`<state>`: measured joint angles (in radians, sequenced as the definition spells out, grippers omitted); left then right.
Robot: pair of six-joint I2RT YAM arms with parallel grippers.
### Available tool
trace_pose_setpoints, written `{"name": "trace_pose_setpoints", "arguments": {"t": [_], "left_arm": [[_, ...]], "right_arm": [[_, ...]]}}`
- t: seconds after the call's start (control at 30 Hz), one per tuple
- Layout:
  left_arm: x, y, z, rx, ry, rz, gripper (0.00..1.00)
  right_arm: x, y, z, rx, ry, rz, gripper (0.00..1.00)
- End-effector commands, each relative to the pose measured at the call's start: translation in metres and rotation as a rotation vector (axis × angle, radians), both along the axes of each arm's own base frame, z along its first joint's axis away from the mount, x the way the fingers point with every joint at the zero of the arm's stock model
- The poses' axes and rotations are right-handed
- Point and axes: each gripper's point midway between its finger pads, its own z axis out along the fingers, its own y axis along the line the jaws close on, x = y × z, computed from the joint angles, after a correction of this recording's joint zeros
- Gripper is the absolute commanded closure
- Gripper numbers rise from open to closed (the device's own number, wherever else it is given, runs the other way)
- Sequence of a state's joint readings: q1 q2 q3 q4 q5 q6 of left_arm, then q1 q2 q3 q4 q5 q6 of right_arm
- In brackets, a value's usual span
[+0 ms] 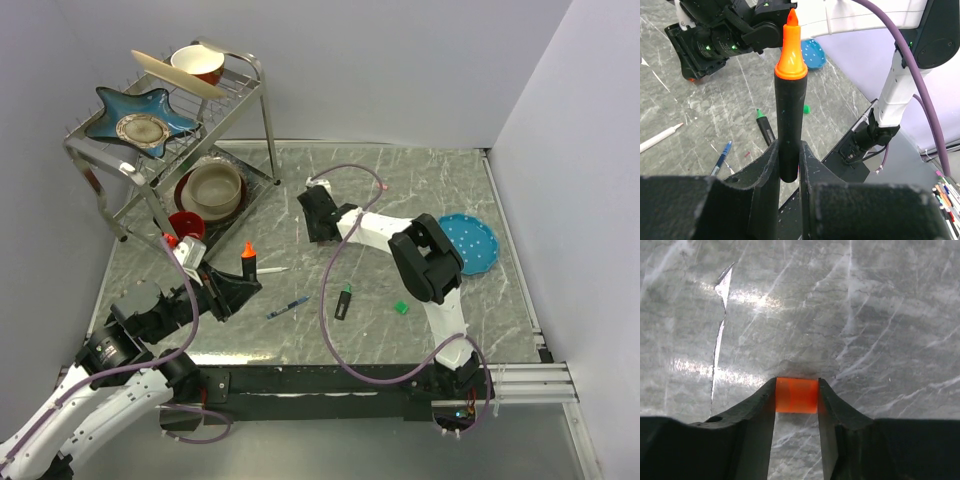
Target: Insert the pens into the pen caps
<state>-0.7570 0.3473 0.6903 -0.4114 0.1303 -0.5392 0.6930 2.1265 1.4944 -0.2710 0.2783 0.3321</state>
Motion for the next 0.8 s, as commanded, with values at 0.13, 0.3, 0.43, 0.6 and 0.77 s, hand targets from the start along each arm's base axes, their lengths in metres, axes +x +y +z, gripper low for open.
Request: {"name": "trace_pose_setpoints", "arguments": {"t": [0.13, 0.3, 0.43, 0.6, 0.77], "left_arm": [[0.002, -0.002, 0.003, -0.003, -0.009, -0.001, 0.99], [0.001, -0.002, 0.004, -0.005, -0.012, -0.007, 0.99], [0.000, -0.003, 0.003, -0.003, -0.012, -0.014, 0.99], [-0.001, -0.003, 0.004, -0.007, -0.020, -0.021, 0.99], [0.000, -0.003, 0.004, -0.004, -0.016, -0.014, 0.99]], "right_arm": [[-0.013, 0.006, 0.031, -0.047, -0.029, 0.454, 0.74], [-0.048, -0.009, 0.058, -0.117, -0.121, 0.759, 0.74], [-0.066, -0.052, 0.055, -0.244, -0.137, 0.838, 0.75], [-0.085, -0.080, 0.047, -0.219, -0.095, 0.986, 0.73], [-0.096, -0.076, 0.044, -0.203, -0.134, 1.092, 0.72]]}}
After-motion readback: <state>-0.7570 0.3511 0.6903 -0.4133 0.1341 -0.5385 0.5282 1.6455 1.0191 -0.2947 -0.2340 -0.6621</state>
